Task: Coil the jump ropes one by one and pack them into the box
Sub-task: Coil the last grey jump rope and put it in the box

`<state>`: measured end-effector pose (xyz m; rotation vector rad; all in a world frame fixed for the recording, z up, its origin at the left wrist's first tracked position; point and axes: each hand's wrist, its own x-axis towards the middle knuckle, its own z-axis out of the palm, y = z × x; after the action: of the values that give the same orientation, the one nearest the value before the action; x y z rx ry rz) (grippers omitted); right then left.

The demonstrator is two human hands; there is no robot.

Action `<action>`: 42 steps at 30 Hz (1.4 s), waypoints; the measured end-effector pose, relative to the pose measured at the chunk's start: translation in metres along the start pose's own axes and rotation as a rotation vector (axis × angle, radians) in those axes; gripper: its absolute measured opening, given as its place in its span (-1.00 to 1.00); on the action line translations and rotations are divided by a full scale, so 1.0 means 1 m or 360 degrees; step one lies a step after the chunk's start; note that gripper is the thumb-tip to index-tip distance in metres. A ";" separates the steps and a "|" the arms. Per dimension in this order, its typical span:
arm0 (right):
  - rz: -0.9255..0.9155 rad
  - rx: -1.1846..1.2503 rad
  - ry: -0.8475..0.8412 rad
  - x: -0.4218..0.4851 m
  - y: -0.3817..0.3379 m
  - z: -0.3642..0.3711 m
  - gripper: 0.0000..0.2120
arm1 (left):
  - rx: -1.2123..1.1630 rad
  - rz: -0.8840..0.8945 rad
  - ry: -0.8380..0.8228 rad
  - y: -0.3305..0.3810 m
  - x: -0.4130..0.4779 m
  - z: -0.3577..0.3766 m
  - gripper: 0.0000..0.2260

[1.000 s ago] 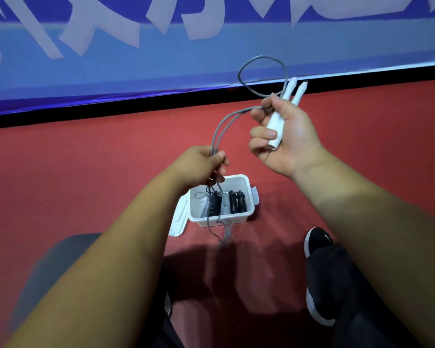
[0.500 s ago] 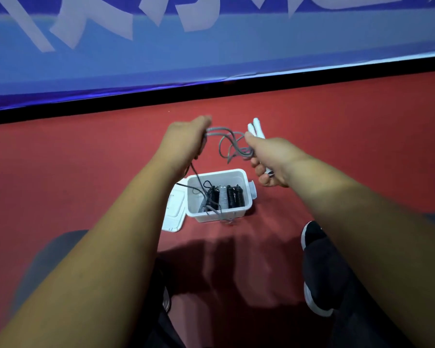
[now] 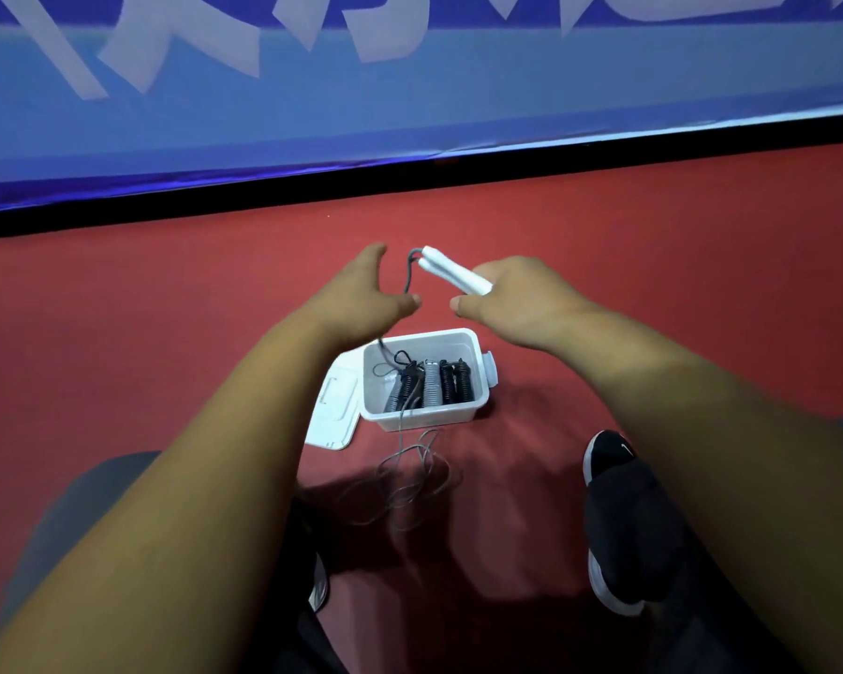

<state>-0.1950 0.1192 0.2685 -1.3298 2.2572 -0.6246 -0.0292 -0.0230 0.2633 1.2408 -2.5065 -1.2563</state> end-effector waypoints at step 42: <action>0.0038 0.1543 -0.0264 -0.003 -0.013 0.024 -0.71 | -0.1597 0.0229 0.0041 0.031 -0.008 0.001 -0.73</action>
<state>-0.1712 0.1129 0.2573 -0.8009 1.4659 -1.3102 -0.0437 -0.0058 0.2864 0.7672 -1.4713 -2.0067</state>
